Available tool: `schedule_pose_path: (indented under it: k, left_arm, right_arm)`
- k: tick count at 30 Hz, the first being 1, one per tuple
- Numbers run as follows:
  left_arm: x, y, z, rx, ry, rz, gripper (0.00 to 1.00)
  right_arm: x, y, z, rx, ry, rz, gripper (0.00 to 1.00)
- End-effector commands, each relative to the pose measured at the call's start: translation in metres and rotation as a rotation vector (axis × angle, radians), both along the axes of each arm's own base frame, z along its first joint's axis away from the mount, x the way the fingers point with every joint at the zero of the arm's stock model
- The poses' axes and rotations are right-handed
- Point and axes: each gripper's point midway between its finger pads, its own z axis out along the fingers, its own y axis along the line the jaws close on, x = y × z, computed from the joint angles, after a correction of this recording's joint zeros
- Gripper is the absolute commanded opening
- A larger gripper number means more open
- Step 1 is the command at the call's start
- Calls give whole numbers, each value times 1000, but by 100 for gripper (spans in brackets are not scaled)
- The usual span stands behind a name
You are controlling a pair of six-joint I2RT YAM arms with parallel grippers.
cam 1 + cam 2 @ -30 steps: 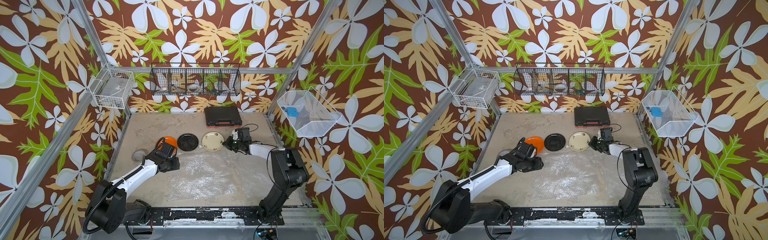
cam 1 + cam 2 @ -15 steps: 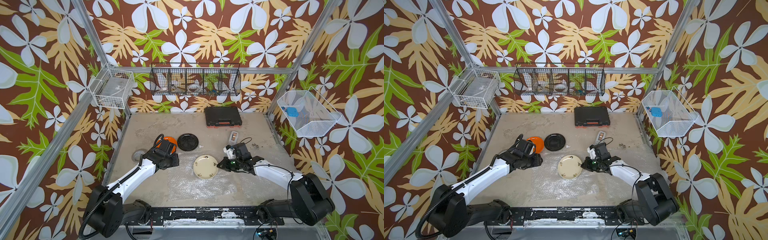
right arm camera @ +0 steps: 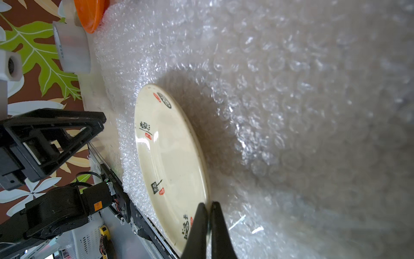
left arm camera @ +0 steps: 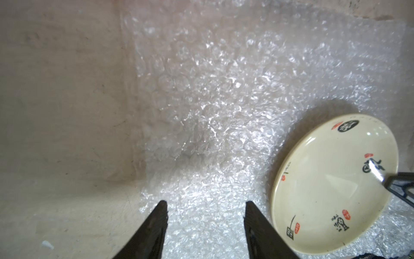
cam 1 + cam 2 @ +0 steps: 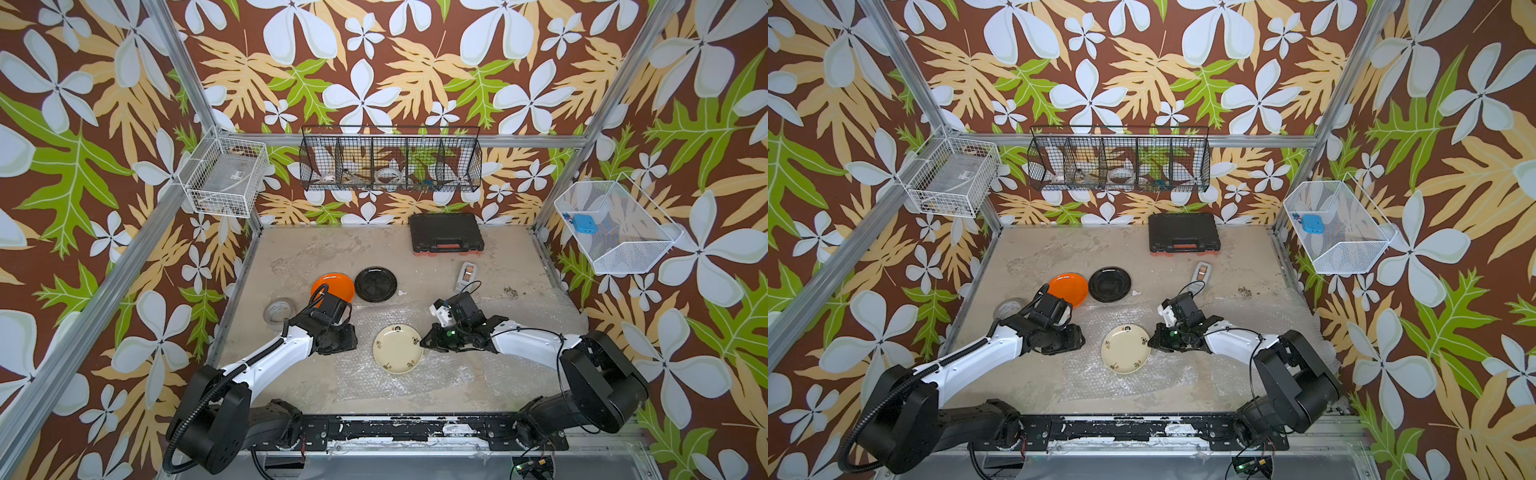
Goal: Wrap dinner plates in bubble wrap
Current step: Place the plate on the bubble wrap, then wrap the plate in the bubble wrap.
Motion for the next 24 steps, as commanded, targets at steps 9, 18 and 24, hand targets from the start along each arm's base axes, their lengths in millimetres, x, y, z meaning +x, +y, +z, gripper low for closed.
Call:
schedule_pose_path:
  k: [9,18,24]
  left_arm:
    - [-2,-9,11,-38,-2,17,56]
    - [-29,-29,14,-246,42,79,52]
    - [-45,-9,-17,-162,123,187,50]
  right_arm:
    - [23,-27,32,-275,-288,157,48]
    - [-98,32,17,-472,-759,1173,51]
    - [-113,15,-17,-648,-913,1385,58]
